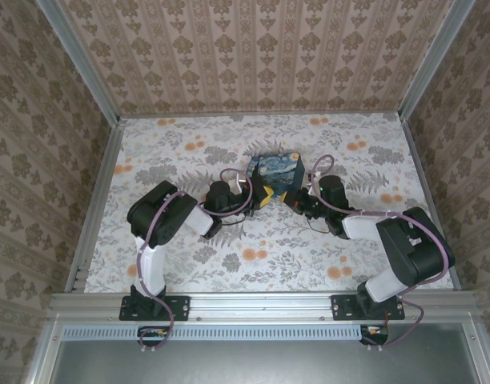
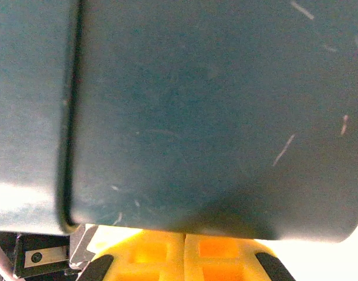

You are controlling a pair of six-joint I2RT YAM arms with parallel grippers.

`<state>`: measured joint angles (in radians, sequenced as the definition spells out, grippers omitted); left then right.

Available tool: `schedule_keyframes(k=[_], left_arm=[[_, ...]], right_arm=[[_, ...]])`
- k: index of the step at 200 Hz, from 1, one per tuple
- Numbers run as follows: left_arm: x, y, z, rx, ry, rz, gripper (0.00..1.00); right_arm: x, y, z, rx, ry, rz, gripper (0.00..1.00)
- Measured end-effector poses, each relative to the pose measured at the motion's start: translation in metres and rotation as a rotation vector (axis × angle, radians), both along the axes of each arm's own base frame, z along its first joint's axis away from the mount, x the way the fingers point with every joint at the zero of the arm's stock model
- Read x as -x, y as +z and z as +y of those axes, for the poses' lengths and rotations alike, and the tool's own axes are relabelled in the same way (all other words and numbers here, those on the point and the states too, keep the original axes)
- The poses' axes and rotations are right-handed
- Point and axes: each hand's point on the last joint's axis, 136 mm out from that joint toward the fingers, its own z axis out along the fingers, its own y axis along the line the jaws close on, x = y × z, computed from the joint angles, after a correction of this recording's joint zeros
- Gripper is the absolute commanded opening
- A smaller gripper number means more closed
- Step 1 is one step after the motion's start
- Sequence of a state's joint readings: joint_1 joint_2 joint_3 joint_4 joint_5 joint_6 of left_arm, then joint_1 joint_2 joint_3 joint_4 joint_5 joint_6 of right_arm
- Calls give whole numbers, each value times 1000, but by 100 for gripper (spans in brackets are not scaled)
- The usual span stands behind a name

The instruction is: Unlock a padlock with a key

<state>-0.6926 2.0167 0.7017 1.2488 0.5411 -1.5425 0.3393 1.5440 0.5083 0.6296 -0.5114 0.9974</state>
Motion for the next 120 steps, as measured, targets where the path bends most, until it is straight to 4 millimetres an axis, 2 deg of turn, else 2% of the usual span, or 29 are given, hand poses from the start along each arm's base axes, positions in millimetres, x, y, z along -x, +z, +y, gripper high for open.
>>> schedule_keyframes(k=[120], left_arm=[[-7, 4, 1, 4, 46, 28, 0]], right_arm=[[-14, 0, -3, -93, 1, -71, 0]])
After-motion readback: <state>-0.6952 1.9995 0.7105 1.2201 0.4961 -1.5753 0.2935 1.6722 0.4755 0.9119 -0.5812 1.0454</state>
